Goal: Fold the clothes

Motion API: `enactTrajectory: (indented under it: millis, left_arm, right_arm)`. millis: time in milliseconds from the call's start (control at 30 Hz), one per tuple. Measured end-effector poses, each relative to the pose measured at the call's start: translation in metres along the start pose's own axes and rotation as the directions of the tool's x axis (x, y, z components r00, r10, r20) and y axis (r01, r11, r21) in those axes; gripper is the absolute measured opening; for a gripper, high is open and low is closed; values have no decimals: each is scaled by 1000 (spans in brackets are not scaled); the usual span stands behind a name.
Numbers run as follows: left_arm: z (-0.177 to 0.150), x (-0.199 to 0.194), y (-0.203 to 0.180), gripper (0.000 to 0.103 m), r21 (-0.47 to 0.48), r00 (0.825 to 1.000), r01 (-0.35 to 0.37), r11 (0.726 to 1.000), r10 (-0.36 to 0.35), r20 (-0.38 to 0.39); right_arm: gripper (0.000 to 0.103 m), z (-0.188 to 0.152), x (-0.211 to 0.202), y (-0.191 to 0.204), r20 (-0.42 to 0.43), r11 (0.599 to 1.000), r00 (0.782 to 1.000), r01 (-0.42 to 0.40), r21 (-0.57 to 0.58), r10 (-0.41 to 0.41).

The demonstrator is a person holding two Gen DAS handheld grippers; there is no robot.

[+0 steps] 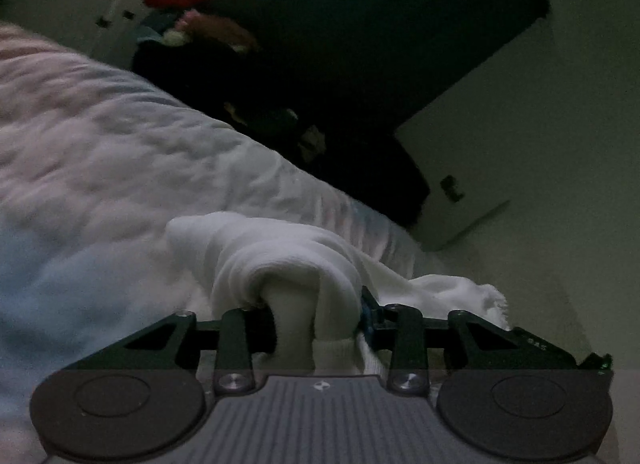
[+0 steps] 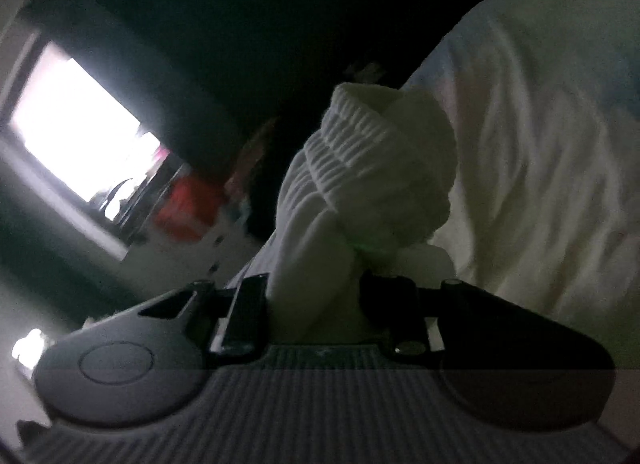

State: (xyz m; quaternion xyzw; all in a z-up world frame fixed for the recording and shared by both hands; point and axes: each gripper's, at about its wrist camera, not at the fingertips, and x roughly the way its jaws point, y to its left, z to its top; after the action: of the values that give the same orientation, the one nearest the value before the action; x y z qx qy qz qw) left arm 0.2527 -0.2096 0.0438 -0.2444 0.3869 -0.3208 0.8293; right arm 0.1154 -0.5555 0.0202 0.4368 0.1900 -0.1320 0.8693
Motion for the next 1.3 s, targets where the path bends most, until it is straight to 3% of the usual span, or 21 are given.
enactTrajectory:
  millis: [100, 233, 333, 433, 533, 733, 867, 967, 1067, 1167, 1300]
  left_arm:
    - [25, 67, -42, 38, 66, 1000, -31, 997, 31, -1]
    - [39, 144, -57, 38, 85, 1000, -24, 996, 25, -17]
    - [29, 190, -52, 38, 158, 997, -26, 987, 37, -69]
    - [-3, 215, -30, 38, 215, 992, -7, 977, 34, -123]
    - [-35, 217, -5, 40, 269, 990, 20, 963, 17, -137]
    - [-72, 221, 25, 56, 371, 992, 29, 928, 19, -124]
    - [-74, 215, 15, 66, 411, 991, -4, 912, 59, -123]
    - [-73, 188, 1, 79, 430, 990, -45, 902, 96, -99]
    - [-73, 159, -14, 83, 447, 989, -87, 891, 131, -70]
    - [-73, 129, -29, 93, 462, 985, -129, 878, 166, -42]
    - [-72, 90, -49, 96, 480, 977, -184, 858, 211, -2]
  right_arm:
    - [28, 43, 31, -22, 55, 997, 997, 45, 70, -49]
    - [28, 69, 62, -48, 134, 995, 987, 80, 67, -88]
    - [29, 55, 80, -77, 151, 993, 981, 120, 14, -121]
    - [29, 40, 96, -107, 169, 987, 974, 158, -32, -150]
    - [29, 5, 98, -139, 177, 987, 972, 158, -10, -154]
    - [37, -53, 99, -178, 178, 982, 966, 187, 20, -187]
    - [42, -53, 95, -182, 153, 979, 968, 186, 87, -198]
    - [45, -45, 78, -175, 121, 965, 963, 225, 138, -242]
    - [47, -42, 53, -168, 92, 947, 952, 273, 171, -291]
    - [47, -46, 17, -152, 128, 947, 938, 315, 66, -321]
    - [47, -55, -25, -125, 128, 963, 956, 268, -20, -264]
